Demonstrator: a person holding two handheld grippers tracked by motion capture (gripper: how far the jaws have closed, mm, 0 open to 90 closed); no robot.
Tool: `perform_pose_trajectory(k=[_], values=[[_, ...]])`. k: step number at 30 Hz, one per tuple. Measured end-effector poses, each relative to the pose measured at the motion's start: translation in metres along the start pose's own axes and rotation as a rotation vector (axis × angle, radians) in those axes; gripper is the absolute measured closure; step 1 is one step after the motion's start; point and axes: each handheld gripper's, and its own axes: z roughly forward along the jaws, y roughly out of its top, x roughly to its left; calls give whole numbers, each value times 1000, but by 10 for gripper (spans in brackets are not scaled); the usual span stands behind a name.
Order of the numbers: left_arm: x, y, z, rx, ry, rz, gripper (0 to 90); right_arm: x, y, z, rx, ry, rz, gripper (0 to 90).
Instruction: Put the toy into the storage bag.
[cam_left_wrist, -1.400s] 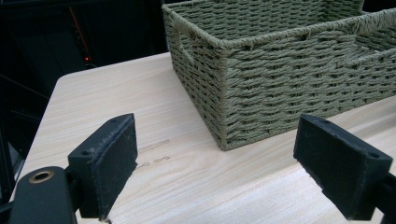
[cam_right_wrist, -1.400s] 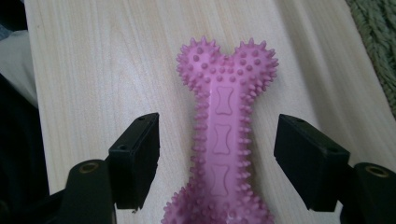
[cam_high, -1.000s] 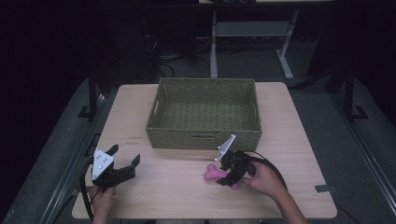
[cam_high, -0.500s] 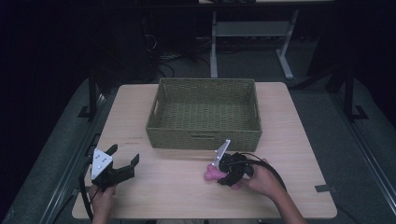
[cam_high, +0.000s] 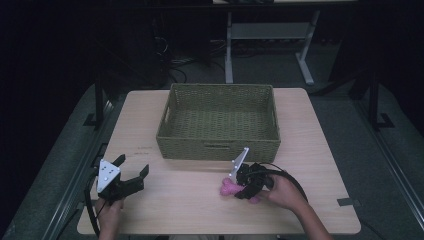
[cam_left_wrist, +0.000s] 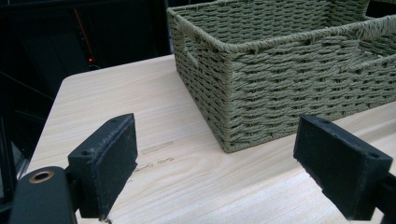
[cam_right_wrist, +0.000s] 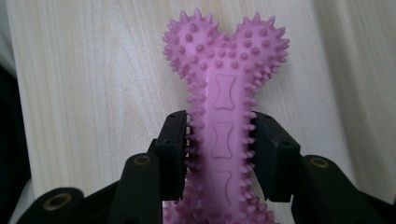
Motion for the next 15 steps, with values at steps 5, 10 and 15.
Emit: perform_pose_trajectory(k=[5, 10, 15], values=[[1, 0, 0, -3, -2, -6, 130, -2, 0, -7, -18, 9, 6, 577], [0, -1, 0, -1, -6, -6, 130, -6, 1, -14, -34, 38, 7, 577], [2, -1, -2, -2, -4, -7, 130, -12, 6, -27, -44, 58, 2, 576]])
